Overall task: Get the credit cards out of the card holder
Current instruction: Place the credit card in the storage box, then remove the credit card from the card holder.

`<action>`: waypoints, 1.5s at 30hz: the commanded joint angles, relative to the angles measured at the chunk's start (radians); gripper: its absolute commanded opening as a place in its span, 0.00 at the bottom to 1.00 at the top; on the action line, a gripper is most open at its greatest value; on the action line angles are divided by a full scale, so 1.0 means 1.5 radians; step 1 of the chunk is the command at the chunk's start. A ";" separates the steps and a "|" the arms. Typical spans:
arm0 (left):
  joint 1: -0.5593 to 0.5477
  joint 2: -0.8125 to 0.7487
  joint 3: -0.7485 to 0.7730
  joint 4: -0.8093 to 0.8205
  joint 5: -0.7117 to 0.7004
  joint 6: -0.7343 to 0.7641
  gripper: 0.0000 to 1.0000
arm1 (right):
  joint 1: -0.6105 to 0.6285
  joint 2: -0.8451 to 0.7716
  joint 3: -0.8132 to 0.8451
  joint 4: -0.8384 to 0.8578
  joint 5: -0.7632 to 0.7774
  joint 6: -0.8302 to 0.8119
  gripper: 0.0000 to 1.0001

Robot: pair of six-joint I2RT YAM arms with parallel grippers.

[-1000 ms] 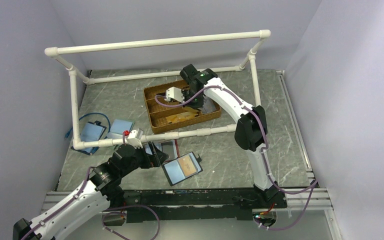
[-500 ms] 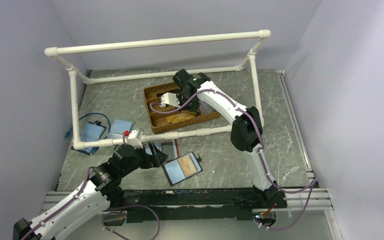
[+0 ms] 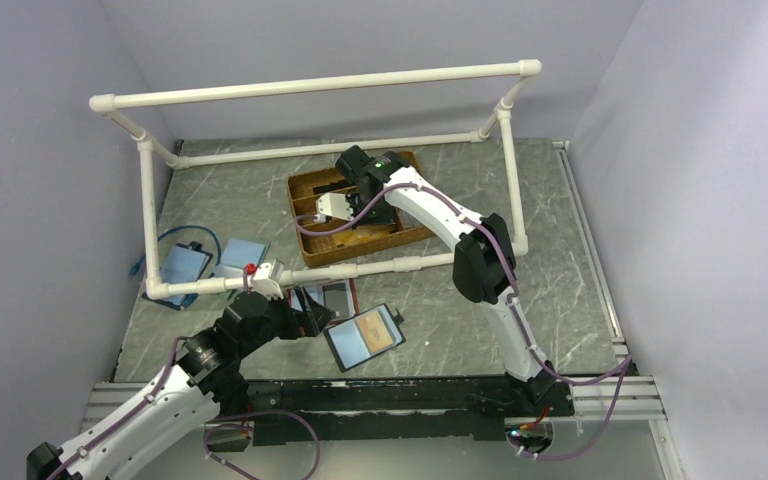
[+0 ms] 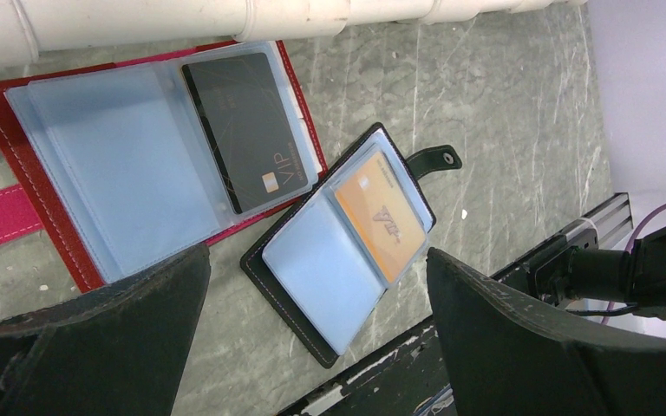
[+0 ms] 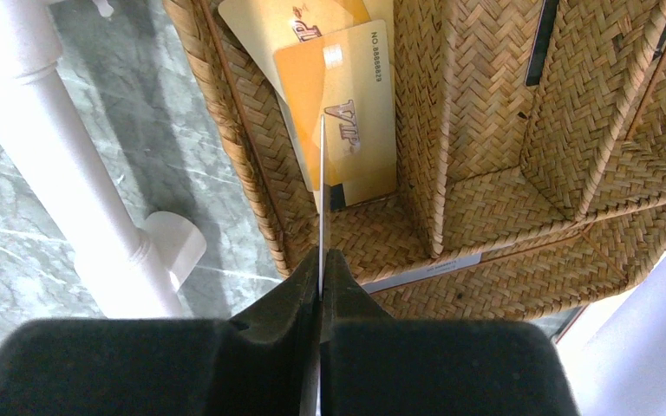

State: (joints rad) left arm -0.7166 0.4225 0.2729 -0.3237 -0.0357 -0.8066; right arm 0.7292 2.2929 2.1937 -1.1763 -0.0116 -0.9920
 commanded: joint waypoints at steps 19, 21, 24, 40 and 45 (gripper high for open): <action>0.000 -0.005 -0.047 0.120 0.039 -0.066 0.99 | -0.027 -0.258 -0.239 0.209 -0.064 0.196 0.47; 0.000 0.004 -0.059 0.154 0.055 -0.083 1.00 | -0.028 -0.318 -0.328 0.227 -0.150 0.212 0.48; 0.000 0.027 -0.066 0.193 0.078 -0.109 1.00 | -0.031 -0.403 -0.456 0.260 -0.267 0.230 0.48; 0.000 0.169 -0.077 0.320 0.140 -0.246 0.82 | -0.083 -0.457 -0.743 0.487 -0.668 0.435 0.42; -0.001 0.235 -0.071 0.345 0.158 -0.252 0.63 | -0.062 -0.408 -0.748 0.502 -0.658 0.484 0.42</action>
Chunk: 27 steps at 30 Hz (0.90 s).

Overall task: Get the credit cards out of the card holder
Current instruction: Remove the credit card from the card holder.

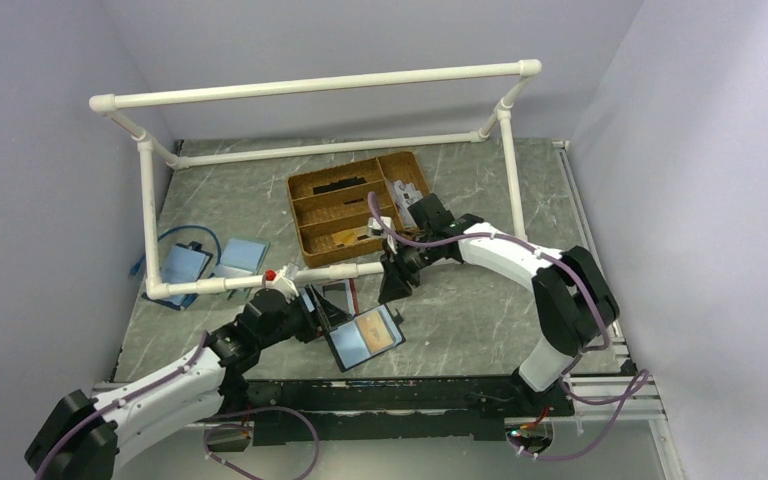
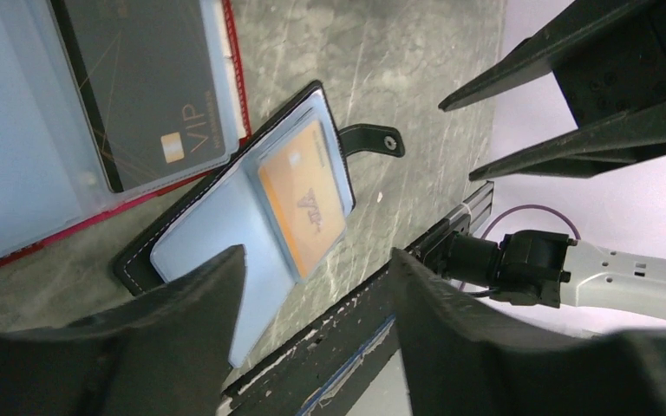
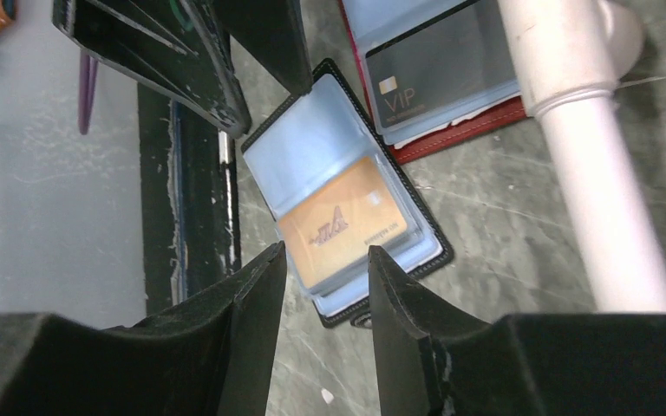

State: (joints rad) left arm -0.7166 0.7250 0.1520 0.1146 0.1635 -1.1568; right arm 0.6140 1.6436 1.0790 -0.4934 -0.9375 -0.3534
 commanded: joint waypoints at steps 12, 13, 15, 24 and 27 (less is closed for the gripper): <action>-0.006 0.216 0.024 0.173 0.059 -0.020 0.55 | 0.032 0.100 0.031 -0.007 0.071 0.089 0.41; -0.007 0.230 0.026 0.184 0.061 -0.021 0.55 | 0.033 0.105 0.034 -0.012 0.075 0.088 0.41; -0.010 0.256 0.029 0.205 0.066 -0.021 0.54 | 0.034 0.114 0.038 -0.021 0.080 0.085 0.41; -0.026 0.310 0.046 0.210 0.057 -0.015 0.47 | 0.051 0.148 0.055 -0.051 0.100 0.080 0.40; -0.031 0.314 0.047 0.205 0.049 -0.016 0.47 | 0.051 0.151 0.057 -0.051 0.109 0.083 0.40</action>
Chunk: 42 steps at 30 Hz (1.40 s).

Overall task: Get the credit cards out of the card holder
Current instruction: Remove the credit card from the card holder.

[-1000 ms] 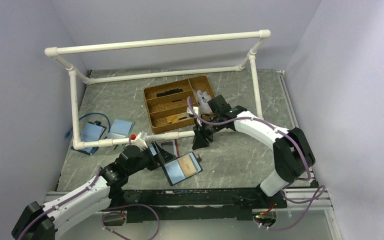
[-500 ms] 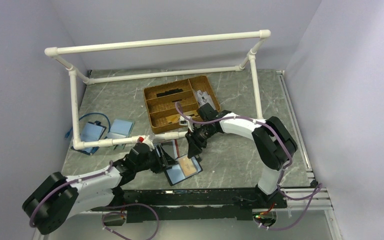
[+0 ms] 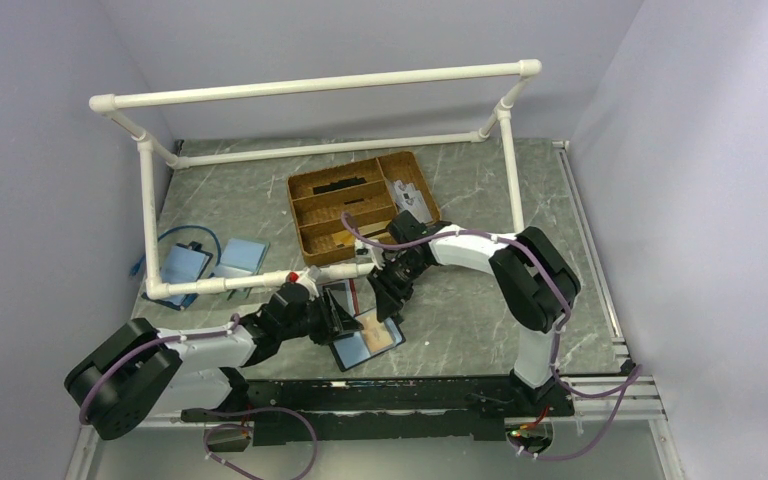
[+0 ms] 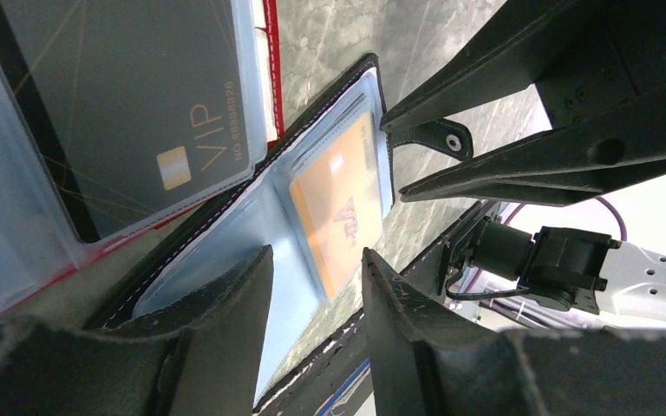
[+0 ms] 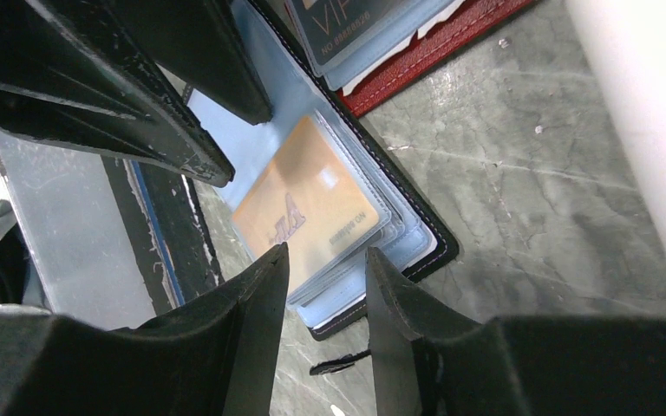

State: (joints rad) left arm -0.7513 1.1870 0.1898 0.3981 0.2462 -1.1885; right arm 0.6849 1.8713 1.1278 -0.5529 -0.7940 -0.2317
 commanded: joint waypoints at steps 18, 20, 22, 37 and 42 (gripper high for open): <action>-0.026 0.098 0.039 0.049 -0.015 -0.008 0.43 | 0.018 0.024 0.028 -0.017 -0.041 0.018 0.37; -0.027 0.101 0.039 0.048 -0.018 -0.009 0.40 | 0.021 0.028 0.032 -0.019 -0.057 0.020 0.33; -0.026 0.104 0.038 0.051 -0.020 -0.010 0.37 | 0.020 0.028 0.037 -0.022 -0.079 0.023 0.31; -0.028 0.091 0.030 0.047 -0.028 -0.008 0.35 | 0.017 0.008 0.045 -0.031 -0.177 0.012 0.26; -0.027 0.030 0.012 0.027 -0.038 -0.010 0.40 | 0.018 0.010 0.043 -0.030 -0.206 0.013 0.26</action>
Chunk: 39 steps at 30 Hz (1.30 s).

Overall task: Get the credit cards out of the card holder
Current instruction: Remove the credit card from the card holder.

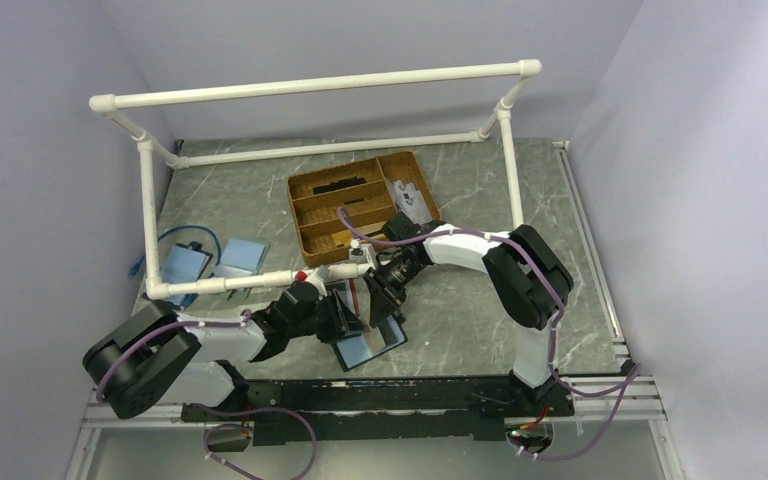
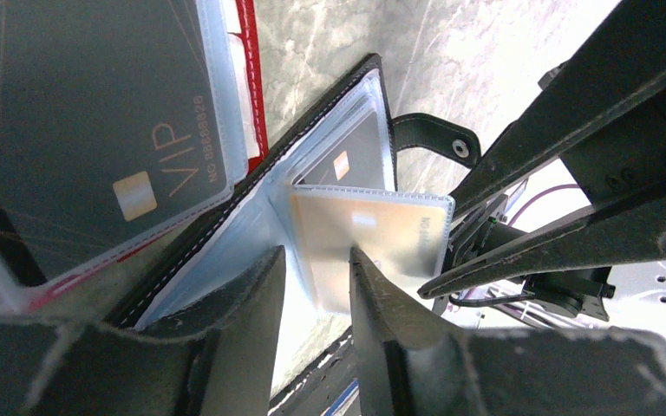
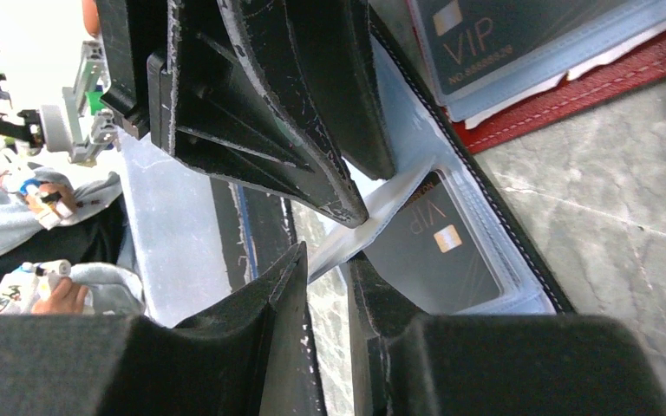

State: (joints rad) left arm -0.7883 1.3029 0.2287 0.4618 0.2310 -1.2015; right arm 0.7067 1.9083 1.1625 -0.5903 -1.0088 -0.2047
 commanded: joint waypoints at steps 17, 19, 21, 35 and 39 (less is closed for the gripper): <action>-0.002 -0.158 -0.060 -0.005 -0.056 -0.026 0.67 | 0.019 0.004 0.024 -0.013 -0.083 -0.012 0.23; -0.002 -0.167 -0.064 -0.002 -0.059 -0.027 0.67 | 0.020 0.005 0.024 -0.013 -0.085 -0.013 0.23; -0.002 -0.177 -0.068 -0.001 -0.063 -0.027 0.67 | 0.021 0.007 0.025 -0.016 -0.088 -0.016 0.23; -0.002 -0.188 -0.086 0.031 -0.071 -0.034 0.69 | 0.034 0.021 0.031 -0.025 -0.086 -0.023 0.09; -0.002 -0.177 -0.086 0.040 -0.071 -0.036 0.68 | 0.036 0.022 0.032 -0.027 -0.087 -0.025 0.08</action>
State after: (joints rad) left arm -0.7891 1.0245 0.1047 0.4679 0.1341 -1.2438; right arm 0.7536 1.9385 1.1778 -0.6209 -1.1091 -0.2169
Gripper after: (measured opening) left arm 0.687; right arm 0.088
